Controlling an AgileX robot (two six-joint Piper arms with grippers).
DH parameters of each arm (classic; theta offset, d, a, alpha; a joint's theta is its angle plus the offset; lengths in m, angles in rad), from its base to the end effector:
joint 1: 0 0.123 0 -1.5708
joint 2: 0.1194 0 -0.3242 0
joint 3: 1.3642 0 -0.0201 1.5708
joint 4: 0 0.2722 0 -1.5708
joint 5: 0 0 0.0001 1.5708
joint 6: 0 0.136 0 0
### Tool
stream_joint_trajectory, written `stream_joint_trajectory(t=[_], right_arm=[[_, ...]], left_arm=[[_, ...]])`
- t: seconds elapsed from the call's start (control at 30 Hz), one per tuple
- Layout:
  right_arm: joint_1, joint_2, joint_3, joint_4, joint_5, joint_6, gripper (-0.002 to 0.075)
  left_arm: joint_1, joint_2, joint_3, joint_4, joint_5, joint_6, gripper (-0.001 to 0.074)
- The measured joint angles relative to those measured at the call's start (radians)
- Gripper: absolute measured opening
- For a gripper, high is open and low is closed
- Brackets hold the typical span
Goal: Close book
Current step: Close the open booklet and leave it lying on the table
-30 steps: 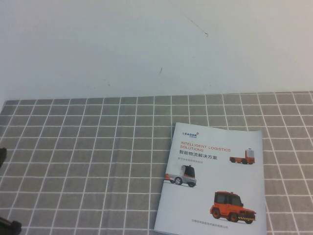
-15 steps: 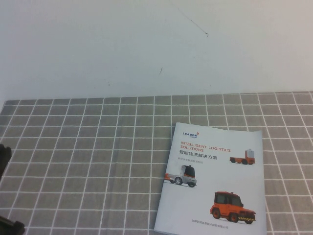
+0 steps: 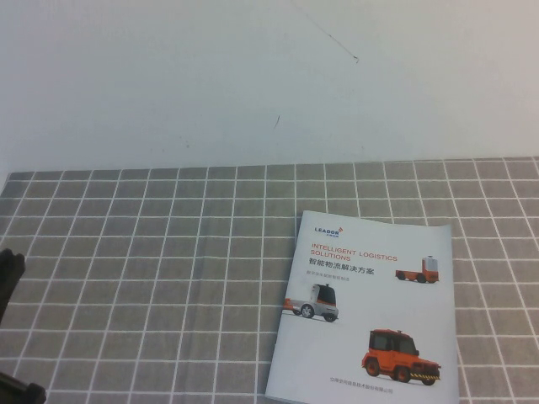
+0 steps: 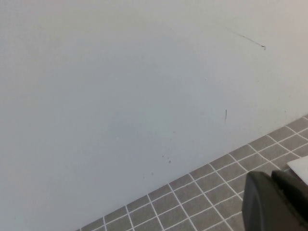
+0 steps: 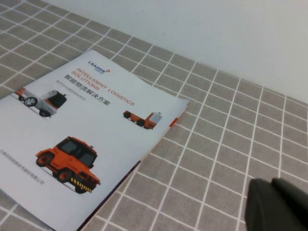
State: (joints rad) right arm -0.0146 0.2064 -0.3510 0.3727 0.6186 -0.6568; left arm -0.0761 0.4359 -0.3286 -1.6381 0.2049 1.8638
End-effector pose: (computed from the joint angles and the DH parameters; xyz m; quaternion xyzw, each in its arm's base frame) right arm 0.0782 0.0276 0.2627 -0.1954 0.7944 -0.0169 0.5749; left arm 0.1277 -0.0375 0.3077 0.1767 0.6869 -0.0203 0.7047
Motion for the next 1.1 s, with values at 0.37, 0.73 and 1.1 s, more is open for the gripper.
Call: stream_joint_trajectory(t=[0.37,0.73,1.1], right_arm=[[0.000,-0.002,0.000,0.002,0.000,0.000,-0.0003],[0.000,-0.004,0.000,0.002,0.000,0.000,-0.0003],[0.000,-0.005,0.000,0.002,0.004,0.000,-0.0003]], left_arm=[[-0.002,-0.243,0.175,-0.002,-0.098,0.000,-0.0003],[-0.002,-0.445,0.352,-0.024,-0.212,0.051,-0.0004],[-0.002,-0.449,0.352,0.351,-0.259,-0.366,-0.0004]])
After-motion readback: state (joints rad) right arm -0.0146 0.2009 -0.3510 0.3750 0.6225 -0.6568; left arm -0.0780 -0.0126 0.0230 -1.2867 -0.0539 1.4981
